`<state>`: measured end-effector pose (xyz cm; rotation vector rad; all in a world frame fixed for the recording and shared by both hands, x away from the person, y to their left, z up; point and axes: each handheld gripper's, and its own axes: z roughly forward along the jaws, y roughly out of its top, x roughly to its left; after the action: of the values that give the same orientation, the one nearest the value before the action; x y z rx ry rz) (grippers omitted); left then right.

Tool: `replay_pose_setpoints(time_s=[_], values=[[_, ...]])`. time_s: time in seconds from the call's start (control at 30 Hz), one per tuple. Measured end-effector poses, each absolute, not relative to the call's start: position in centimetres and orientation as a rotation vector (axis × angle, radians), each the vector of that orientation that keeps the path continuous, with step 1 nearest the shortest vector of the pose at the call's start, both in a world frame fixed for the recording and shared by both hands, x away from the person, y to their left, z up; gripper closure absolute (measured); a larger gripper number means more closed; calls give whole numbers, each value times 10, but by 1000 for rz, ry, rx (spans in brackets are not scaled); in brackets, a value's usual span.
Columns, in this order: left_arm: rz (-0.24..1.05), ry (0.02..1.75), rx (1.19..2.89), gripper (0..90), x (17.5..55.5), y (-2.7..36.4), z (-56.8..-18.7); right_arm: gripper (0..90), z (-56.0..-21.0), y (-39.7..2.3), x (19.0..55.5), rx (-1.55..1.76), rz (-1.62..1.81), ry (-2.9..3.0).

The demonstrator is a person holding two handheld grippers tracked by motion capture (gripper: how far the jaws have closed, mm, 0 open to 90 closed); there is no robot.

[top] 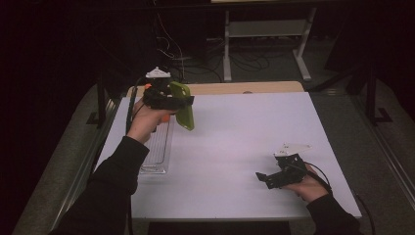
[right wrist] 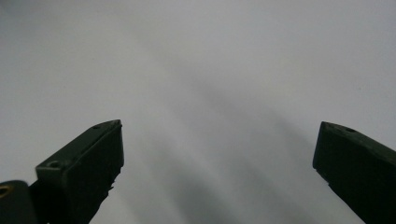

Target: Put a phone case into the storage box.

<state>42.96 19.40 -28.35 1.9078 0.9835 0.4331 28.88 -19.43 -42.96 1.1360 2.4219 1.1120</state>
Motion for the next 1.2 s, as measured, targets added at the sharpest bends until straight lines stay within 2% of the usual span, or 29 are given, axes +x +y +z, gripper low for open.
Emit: replay_pose_setpoints(time_s=[0.47,0.77,1.2], values=[[599,1135,1881,148,454,236,-273,8,-431,-199,283,1132,1123,2429],[657,1238,1866,147,465,247,-292,7,-430,-199,283,1149,1126,2426],[671,1269,1889,146,474,256,-328,7,-430,-198,283,1120,1113,2441]])
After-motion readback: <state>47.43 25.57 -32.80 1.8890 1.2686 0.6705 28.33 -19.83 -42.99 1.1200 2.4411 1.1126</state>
